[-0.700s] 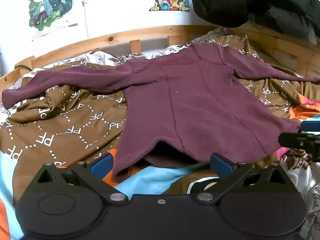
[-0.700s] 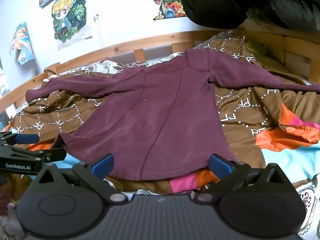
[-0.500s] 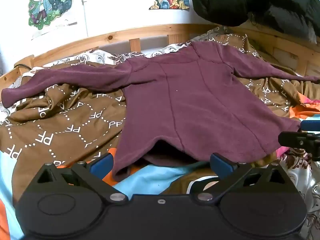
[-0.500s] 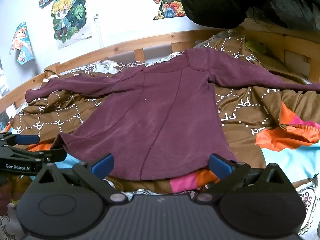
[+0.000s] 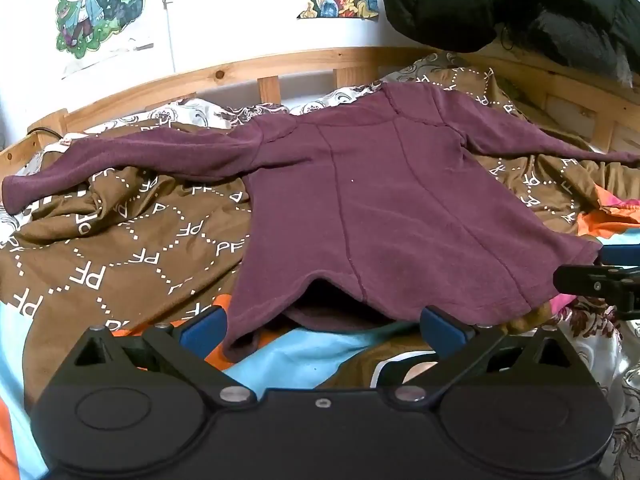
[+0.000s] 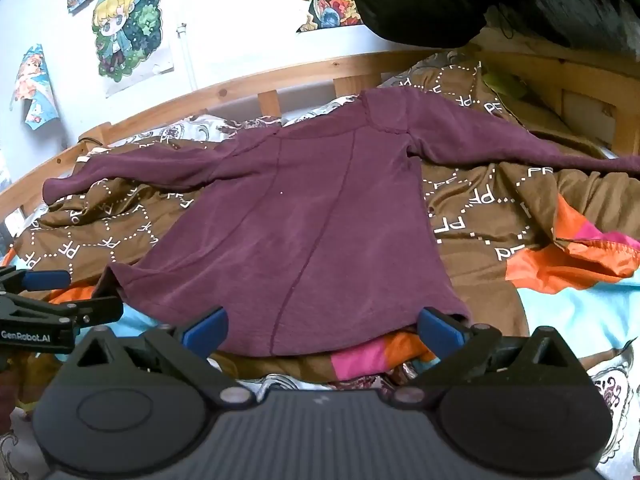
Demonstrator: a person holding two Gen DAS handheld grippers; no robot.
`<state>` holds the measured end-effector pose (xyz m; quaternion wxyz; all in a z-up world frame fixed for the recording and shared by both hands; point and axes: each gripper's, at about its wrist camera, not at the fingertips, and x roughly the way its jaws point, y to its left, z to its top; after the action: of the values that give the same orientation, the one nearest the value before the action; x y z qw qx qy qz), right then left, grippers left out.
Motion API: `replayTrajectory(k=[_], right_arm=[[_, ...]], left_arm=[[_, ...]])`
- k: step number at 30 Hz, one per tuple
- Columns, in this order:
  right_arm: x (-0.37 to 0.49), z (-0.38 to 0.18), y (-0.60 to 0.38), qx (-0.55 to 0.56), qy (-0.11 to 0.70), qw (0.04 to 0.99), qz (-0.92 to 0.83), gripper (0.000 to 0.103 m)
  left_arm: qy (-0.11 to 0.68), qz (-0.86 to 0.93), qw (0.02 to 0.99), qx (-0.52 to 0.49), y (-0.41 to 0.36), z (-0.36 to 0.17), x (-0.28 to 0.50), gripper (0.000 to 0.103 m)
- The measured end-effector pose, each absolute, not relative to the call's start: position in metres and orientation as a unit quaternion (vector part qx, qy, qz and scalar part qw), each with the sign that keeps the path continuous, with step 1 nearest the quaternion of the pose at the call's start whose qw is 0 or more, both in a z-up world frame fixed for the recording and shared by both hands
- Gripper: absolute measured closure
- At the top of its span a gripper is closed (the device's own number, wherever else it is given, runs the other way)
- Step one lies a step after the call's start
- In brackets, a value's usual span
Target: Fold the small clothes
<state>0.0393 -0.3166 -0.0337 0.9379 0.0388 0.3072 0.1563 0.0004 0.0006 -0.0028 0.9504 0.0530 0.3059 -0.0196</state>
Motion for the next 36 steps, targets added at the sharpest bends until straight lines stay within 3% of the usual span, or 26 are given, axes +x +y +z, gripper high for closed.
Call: replayTrajectory(k=[36], right_arm=[[0.0404,-0.0352,-0.3167,0.042,0.311,0.937,0.155,0.0]], left_arm=[[0.308,-0.019,0.95,0.052,0.0017,-0.0022,0.0006,0.001]])
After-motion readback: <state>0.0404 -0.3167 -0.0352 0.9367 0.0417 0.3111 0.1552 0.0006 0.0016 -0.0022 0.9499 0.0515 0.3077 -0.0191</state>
